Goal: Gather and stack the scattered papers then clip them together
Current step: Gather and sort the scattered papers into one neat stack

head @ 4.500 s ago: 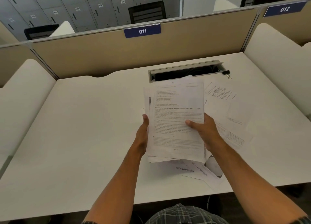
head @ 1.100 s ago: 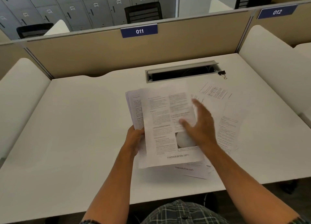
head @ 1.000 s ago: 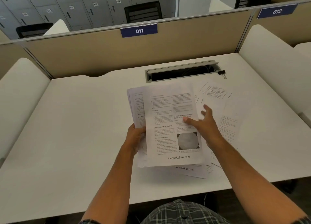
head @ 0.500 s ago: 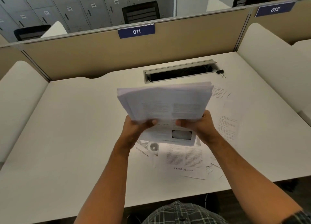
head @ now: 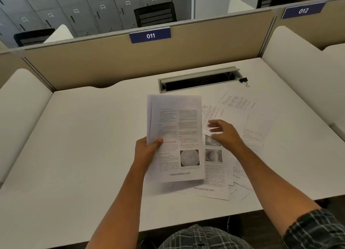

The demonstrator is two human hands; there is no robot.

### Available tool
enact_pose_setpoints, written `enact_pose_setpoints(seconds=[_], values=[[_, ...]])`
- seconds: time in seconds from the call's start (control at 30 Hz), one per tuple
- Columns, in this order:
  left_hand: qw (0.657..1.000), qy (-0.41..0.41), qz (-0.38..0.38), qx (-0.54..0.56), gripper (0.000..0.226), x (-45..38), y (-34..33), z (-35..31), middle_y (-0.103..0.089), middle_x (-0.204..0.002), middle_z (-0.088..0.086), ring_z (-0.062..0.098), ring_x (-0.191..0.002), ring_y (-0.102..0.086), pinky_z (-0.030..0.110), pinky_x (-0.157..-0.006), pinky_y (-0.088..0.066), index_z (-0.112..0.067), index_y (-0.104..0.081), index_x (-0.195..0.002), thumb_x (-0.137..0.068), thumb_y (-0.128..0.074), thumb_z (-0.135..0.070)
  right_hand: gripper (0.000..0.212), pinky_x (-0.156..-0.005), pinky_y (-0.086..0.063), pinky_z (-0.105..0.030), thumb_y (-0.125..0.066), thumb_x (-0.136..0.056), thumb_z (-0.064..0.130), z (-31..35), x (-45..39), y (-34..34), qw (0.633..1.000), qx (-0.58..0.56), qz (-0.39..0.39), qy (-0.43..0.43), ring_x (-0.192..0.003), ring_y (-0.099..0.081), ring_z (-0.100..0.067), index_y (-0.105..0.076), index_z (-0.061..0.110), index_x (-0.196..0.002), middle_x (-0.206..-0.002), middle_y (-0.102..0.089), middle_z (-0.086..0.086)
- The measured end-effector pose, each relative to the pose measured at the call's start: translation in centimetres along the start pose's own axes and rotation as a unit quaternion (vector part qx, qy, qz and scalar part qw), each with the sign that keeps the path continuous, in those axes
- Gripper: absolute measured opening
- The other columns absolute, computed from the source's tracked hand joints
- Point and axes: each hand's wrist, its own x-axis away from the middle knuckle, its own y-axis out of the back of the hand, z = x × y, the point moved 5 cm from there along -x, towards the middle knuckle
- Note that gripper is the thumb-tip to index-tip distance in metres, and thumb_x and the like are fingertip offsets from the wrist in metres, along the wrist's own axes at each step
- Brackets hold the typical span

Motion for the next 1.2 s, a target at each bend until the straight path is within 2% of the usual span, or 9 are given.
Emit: enact_pose_setpoints(seconds=[0.13, 0.3, 0.5, 0.63, 0.73, 0.83, 0.97, 1.1, 1.2], values=[[0.998, 0.057, -0.034, 0.017, 0.017, -0.2, 0.7, 2.1, -0.081, -0.085, -0.009, 0.018, -0.076, -0.079, 0.024, -0.058, -0.061, -0.018, -0.074, -0.099, -0.086, -0.084, -0.023, 0.084, -0.107, -0.045, -0.042, -0.076, -0.080, 0.026, -3.8, -0.6, 2.0, 0.924, 0.365, 0.000, -0.112, -0.137, -0.050, -0.030, -0.039, 0.020, -0.155, -0.155, -0.048, -0.007], [0.992, 0.103, -0.054, 0.043, 0.023, -0.1, 1.1, 4.1, -0.081, -0.096, 0.000, 0.025, -0.085, -0.078, 0.037, -0.070, -0.064, -0.014, -0.072, -0.107, -0.086, -0.082, -0.020, 0.070, -0.073, -0.044, -0.033, -0.069, -0.081, 0.054, -5.2, -0.6, 1.6, 0.863, 0.495, 0.056, -0.088, -0.107, -0.063, -0.027, -0.047, 0.020, -0.138, -0.123, -0.057, -0.007], [0.989, 0.116, -0.059, 0.069, 0.029, -0.3, 1.2, 4.7, -0.079, -0.106, 0.006, 0.029, -0.091, -0.077, 0.044, -0.077, -0.065, -0.014, -0.071, -0.112, -0.086, -0.082, -0.019, 0.065, -0.072, -0.044, -0.034, -0.064, -0.087, 0.043, -5.3, -1.0, 0.4, 0.833, 0.548, 0.060, -0.055, -0.101, -0.063, -0.029, -0.042, 0.013, -0.141, -0.119, -0.057, -0.014], [0.988, 0.121, -0.055, 0.081, 0.035, -0.2, 1.2, 4.9, -0.078, -0.110, 0.009, 0.034, -0.097, -0.076, 0.054, -0.088, -0.062, -0.010, -0.070, -0.119, -0.087, -0.081, -0.018, 0.091, -0.095, -0.051, -0.041, -0.070, -0.091, 0.030, -5.4, -1.4, -0.4, 0.793, 0.600, 0.087, -0.052, -0.118, -0.059, -0.037, -0.016, 0.005, -0.159, -0.137, -0.052, -0.027], [0.988, 0.120, -0.055, 0.084, 0.039, 0.0, 1.3, 4.9, -0.078, -0.112, 0.011, 0.036, -0.098, -0.075, 0.055, -0.090, -0.061, -0.008, -0.069, -0.123, -0.087, -0.081, -0.017, 0.090, -0.100, -0.051, -0.042, -0.072, -0.093, 0.022, -5.1, -1.4, -0.8, 0.764, 0.641, 0.072, -0.024, -0.119, -0.061, -0.037, -0.015, 0.001, -0.159, -0.137, -0.055, -0.028], [0.987, 0.122, -0.056, 0.086, 0.039, 0.3, 1.3, 5.0, -0.078, -0.112, 0.011, 0.035, -0.097, -0.076, 0.055, -0.089, -0.061, -0.008, -0.069, -0.123, -0.087, -0.081, -0.017, 0.072, -0.091, -0.054, -0.037, -0.070, -0.096, 0.018, -4.7, -1.3, -0.6, 0.763, 0.645, 0.045, -0.005, -0.111, -0.066, -0.029, -0.029, 0.000, -0.153, -0.127, -0.064, -0.018], [0.989, 0.117, -0.054, 0.077, 0.032, 0.5, 1.4, 5.2, -0.079, -0.110, 0.009, 0.031, -0.092, -0.077, 0.047, -0.080, -0.064, -0.012, -0.070, -0.117, -0.087, -0.081, -0.019, 0.016, -0.065, -0.049, -0.030, -0.062, -0.099, 0.017, -3.2, -0.7, 0.9, 0.803, 0.595, -0.026, -0.014, -0.088, -0.072, -0.022, -0.058, 0.011, -0.114, -0.103, -0.072, -0.005], [0.990, 0.113, -0.049, 0.064, 0.033, 0.6, 1.2, 5.3, -0.079, -0.109, 0.007, 0.030, -0.090, -0.078, 0.050, -0.081, -0.064, -0.016, -0.069, -0.117, -0.088, -0.081, -0.024, 0.007, -0.054, -0.050, -0.031, -0.062, -0.096, 0.005, -0.4, 0.5, 1.8, 0.859, 0.479, -0.174, 0.037, -0.066, -0.070, -0.033, -0.065, 0.004, -0.102, -0.084, -0.074, -0.013], [0.990, 0.115, -0.049, 0.065, 0.031, 0.6, 0.8, 5.3, -0.078, -0.110, 0.006, 0.029, -0.090, -0.078, 0.051, -0.083, -0.064, -0.017, -0.069, -0.118, -0.089, -0.080, -0.024, 0.006, -0.050, -0.059, -0.038, -0.069, -0.092, 0.000, 3.6, 2.1, 0.7, 0.854, 0.398, -0.270, 0.198, -0.057, -0.070, -0.036, -0.072, -0.003, -0.096, -0.075, -0.073, -0.019]])
